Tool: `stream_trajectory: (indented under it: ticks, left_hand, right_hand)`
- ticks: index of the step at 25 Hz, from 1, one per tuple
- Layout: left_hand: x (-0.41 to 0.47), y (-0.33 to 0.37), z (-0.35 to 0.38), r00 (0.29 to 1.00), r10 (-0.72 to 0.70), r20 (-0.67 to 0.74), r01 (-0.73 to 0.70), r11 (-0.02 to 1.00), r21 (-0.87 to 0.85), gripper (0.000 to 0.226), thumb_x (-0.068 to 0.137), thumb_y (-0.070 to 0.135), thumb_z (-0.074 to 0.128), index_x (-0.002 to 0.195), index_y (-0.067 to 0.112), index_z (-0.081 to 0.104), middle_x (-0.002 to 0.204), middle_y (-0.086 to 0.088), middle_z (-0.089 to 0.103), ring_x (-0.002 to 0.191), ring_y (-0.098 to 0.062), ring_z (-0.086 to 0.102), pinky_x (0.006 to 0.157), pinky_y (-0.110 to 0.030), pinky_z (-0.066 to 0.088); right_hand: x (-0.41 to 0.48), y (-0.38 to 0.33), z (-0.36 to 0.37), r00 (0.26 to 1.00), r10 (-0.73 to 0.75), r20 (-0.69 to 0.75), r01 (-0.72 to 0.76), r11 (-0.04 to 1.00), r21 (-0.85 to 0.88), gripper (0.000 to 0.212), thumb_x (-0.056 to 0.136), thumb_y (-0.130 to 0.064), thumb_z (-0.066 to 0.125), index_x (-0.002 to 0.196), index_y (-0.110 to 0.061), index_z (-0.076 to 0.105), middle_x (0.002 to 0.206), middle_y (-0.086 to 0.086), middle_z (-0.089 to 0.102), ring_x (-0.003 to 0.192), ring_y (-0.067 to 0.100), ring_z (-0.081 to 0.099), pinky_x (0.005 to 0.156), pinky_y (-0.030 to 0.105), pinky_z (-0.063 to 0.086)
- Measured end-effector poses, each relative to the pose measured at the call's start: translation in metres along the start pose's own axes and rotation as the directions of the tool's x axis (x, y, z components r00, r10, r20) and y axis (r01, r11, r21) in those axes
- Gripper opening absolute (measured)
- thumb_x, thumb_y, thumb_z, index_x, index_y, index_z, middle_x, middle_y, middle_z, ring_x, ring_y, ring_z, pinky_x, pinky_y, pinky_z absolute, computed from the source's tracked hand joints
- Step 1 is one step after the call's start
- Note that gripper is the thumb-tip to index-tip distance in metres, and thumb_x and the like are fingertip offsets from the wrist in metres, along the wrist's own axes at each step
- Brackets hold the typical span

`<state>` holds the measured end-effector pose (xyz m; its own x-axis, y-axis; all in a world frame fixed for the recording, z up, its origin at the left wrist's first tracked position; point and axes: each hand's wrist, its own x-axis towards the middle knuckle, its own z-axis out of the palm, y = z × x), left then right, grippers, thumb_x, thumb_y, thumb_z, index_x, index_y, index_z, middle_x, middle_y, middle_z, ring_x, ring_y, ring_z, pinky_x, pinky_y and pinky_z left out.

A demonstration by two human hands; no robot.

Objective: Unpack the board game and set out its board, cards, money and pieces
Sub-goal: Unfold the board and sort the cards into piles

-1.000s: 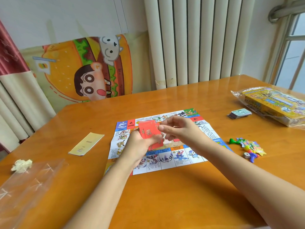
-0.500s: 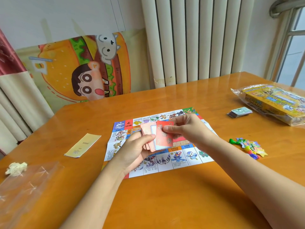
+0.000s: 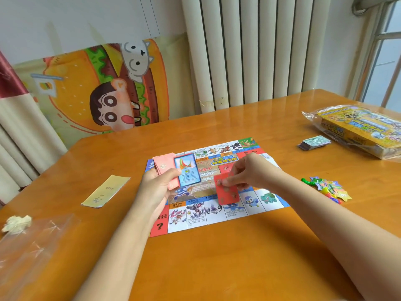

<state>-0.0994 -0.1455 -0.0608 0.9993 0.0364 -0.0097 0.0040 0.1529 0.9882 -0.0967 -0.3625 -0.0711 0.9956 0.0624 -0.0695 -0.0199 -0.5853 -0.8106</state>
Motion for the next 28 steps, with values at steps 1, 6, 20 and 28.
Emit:
stream_trajectory:
  ticks: [1, 6, 20, 28]
  left_hand:
    - [0.001, 0.000, -0.002, 1.000, -0.011, -0.011, 0.012, 1.000, 0.006, 0.015, 0.088, -0.005, 0.057, 0.087, 0.010, 0.059, 0.068, -0.003, 0.071, 0.054, -0.011, 0.068, 0.049, -0.021, 0.054]
    - [0.000, -0.007, 0.001, 0.998, -0.060, 0.029, 0.060, 0.998, 0.016, 0.014, 0.086, -0.004, 0.059, 0.090, 0.009, 0.061, 0.078, -0.006, 0.072, 0.061, -0.014, 0.070, 0.055, -0.024, 0.057]
    - [0.009, -0.026, 0.000, 0.979, -0.200, 0.031, 0.197, 0.976, 0.089, 0.021, 0.078, -0.009, 0.067, 0.095, 0.003, 0.062, 0.073, -0.007, 0.072, 0.060, -0.016, 0.070, 0.052, -0.025, 0.056]
    - [0.030, -0.038, -0.004, 0.980, -0.196, -0.033, 0.199, 0.965, 0.168, 0.018, 0.080, -0.009, 0.066, 0.090, 0.004, 0.062, 0.084, -0.013, 0.069, 0.068, -0.021, 0.068, 0.057, -0.027, 0.059]
  right_hand:
    - [0.001, 0.003, 0.000, 0.999, -0.007, -0.032, 0.000, 0.980, -0.199, 0.034, 0.068, -0.034, 0.084, 0.057, -0.011, 0.061, 0.050, -0.003, 0.059, 0.045, 0.007, 0.050, 0.045, 0.017, 0.036]
    - [0.002, 0.005, 0.006, 0.977, -0.103, -0.187, 0.010, 0.899, -0.438, 0.037, 0.071, -0.043, 0.080, 0.077, -0.012, 0.059, 0.066, -0.004, 0.053, 0.061, 0.013, 0.048, 0.049, 0.024, 0.031]
    - [-0.001, -0.001, 0.005, 0.988, -0.142, 0.053, 0.152, 0.921, -0.358, 0.025, 0.081, -0.032, 0.073, 0.100, -0.016, 0.074, 0.095, -0.002, 0.071, 0.082, 0.014, 0.063, 0.072, 0.026, 0.049]
    - [-0.023, -0.001, 0.028, 0.972, -0.171, 0.162, 0.234, 0.788, -0.570, 0.033, 0.089, -0.038, 0.061, 0.118, -0.024, 0.065, 0.100, -0.002, 0.065, 0.092, 0.019, 0.056, 0.082, 0.032, 0.047]
